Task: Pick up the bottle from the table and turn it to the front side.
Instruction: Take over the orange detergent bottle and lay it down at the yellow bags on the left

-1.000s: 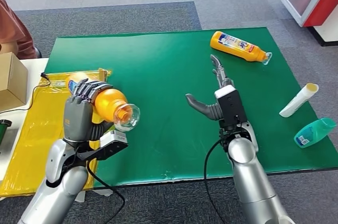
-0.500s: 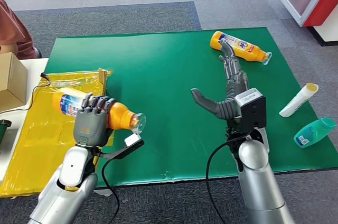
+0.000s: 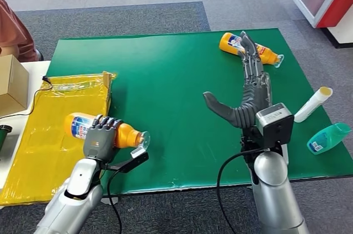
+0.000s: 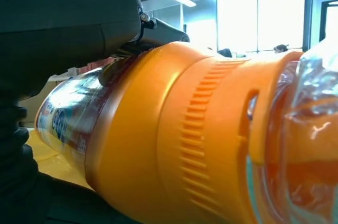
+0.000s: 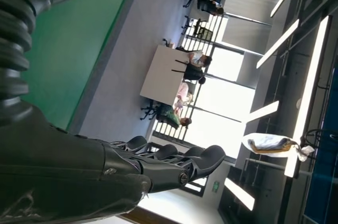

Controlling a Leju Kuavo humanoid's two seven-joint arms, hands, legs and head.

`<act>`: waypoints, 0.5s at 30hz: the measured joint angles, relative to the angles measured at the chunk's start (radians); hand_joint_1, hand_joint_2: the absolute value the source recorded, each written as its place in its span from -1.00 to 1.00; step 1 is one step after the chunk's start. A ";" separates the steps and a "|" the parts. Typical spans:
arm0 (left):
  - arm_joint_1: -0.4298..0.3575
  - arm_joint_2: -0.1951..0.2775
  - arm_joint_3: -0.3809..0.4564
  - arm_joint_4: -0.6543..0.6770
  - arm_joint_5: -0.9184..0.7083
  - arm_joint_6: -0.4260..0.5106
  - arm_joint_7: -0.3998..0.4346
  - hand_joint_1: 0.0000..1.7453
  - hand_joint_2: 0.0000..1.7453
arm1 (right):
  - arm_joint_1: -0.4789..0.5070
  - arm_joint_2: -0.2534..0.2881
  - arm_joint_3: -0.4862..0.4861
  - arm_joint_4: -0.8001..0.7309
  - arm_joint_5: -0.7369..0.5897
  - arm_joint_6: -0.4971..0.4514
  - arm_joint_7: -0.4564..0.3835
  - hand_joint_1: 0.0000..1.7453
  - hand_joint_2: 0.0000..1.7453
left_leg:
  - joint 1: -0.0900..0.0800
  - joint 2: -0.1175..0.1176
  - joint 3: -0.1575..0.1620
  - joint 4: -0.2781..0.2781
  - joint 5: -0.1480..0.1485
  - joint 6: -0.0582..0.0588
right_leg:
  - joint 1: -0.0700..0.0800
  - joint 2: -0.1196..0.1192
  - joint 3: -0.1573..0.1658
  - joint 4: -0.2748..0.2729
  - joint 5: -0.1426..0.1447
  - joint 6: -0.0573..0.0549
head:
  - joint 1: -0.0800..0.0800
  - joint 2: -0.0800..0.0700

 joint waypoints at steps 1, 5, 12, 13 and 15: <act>-0.002 -0.002 0.003 0.008 -0.001 -0.003 0.004 1.00 1.00 | 0.003 0.000 0.000 -0.007 0.001 -0.002 -0.003 -1.00 1.00 | 0.000 0.000 0.000 0.000 0.000 0.000 | 0.000 0.000 0.000 0.000 0.000 0.000 | 0.000 0.000; -0.019 -0.005 0.024 0.074 -0.012 -0.007 0.035 0.10 1.00 | 0.018 -0.001 0.000 -0.047 -0.002 -0.011 -0.015 -1.00 1.00 | 0.000 0.000 0.000 0.000 0.000 0.000 | 0.000 0.000 0.000 0.000 0.000 0.000 | 0.000 0.000; -0.094 -0.012 0.119 0.265 0.019 0.104 0.057 -1.00 1.00 | 0.032 -0.016 0.001 -0.074 -0.006 -0.024 -0.022 -1.00 1.00 | 0.000 0.000 0.000 0.000 0.000 0.000 | 0.000 0.000 0.000 0.000 0.000 0.000 | 0.000 0.000; -0.099 -0.013 0.133 0.280 0.021 0.118 0.056 -1.00 1.00 | 0.038 -0.021 0.000 -0.074 -0.004 -0.028 -0.021 -1.00 1.00 | 0.000 0.000 0.000 0.000 0.000 0.000 | 0.000 0.000 0.000 0.000 0.000 0.000 | 0.000 0.000; -0.105 -0.017 0.156 0.294 0.021 0.133 0.051 -1.00 1.00 | 0.052 -0.030 0.000 -0.074 -0.002 -0.033 -0.021 -1.00 1.00 | 0.000 0.000 0.001 0.000 0.000 0.000 | 0.000 0.000 0.001 0.000 0.000 0.000 | 0.000 0.000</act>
